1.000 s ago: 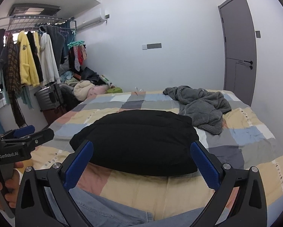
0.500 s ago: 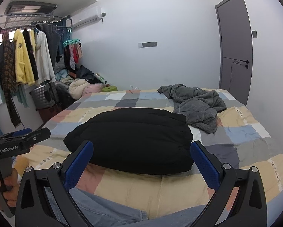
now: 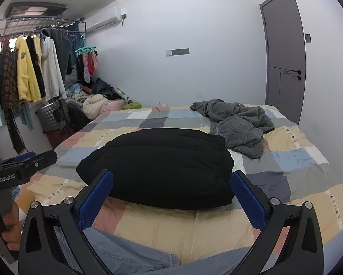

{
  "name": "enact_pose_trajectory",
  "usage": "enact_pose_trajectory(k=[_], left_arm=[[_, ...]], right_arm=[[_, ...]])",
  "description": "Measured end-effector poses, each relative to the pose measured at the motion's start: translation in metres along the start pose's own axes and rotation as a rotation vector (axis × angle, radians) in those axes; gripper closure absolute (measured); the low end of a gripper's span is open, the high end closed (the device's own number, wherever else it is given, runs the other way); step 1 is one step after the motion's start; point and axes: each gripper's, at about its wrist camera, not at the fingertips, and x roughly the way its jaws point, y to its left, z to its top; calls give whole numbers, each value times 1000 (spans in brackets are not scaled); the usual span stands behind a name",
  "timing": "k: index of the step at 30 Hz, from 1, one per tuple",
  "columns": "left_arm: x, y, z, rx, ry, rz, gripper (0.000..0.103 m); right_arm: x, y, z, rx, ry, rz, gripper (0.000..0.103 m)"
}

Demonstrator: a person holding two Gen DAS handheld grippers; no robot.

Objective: Fold large clothes

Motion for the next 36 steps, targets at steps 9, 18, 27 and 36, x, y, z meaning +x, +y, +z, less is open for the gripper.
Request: enact_pose_trajectory(k=[9, 18, 27, 36], left_arm=[[6, 5, -5, -8, 14, 20, 0], [6, 11, -4, -27, 10, 28, 0], [5, 5, -3, -8, 6, 26, 0], [6, 2, -4, -5, 9, 19, 0]], right_arm=[[5, 2, -1, -9, 10, -18, 0], [12, 1, -5, 11, 30, -28, 0], [5, 3, -9, 14, 27, -29, 0], [4, 1, -9, 18, 24, -32, 0]])
